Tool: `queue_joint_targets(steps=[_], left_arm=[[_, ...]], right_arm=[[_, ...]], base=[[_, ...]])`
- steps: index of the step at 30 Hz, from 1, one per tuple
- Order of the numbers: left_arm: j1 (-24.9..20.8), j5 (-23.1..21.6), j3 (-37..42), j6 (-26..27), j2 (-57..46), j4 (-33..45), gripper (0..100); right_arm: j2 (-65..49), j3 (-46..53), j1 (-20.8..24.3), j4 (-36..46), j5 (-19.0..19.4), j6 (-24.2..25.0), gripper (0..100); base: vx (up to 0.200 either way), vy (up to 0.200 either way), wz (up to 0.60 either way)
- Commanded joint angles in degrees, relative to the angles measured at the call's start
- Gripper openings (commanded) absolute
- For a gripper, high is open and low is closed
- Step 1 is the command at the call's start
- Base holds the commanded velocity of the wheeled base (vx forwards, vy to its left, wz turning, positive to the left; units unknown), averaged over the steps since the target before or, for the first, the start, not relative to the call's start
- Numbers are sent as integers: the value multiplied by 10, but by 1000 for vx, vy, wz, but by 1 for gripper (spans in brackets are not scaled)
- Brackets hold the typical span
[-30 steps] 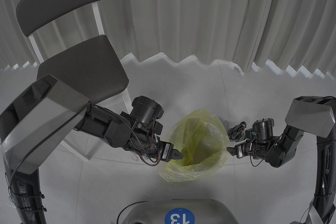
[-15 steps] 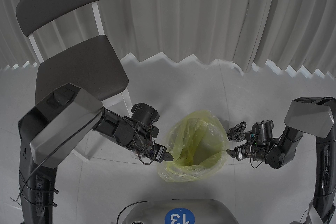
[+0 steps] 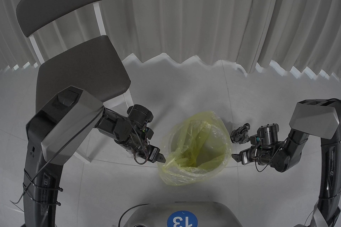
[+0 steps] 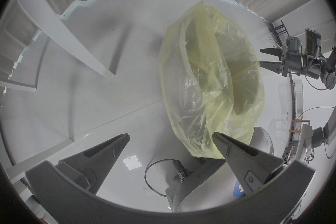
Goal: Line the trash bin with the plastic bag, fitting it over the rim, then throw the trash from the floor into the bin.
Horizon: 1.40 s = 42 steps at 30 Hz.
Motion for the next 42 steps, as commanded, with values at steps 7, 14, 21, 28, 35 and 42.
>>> queue_joint_targets(steps=[7,14,21,28,35,42], left_arm=[[-2,7,-164,1,107,114,100],[6,27,-266,3,169,169,100],[7,28,-279,-5,215,242,100],[20,16,-279,-9,161,292,100],[46,-28,-242,-9,8,226,100],[17,-48,-138,-16,-94,118,100]], right_arm=[[31,-11,-14,1,12,0,100],[56,-34,-19,5,16,1,100],[56,-36,-20,6,24,1,100],[54,-23,-25,2,24,2,100],[39,-6,-28,-1,24,3,100],[18,2,-23,-1,24,6,100]], base=[[0,0,0],[0,0,0],[0,0,0],[0,0,0],[0,0,0],[0,0,0]])
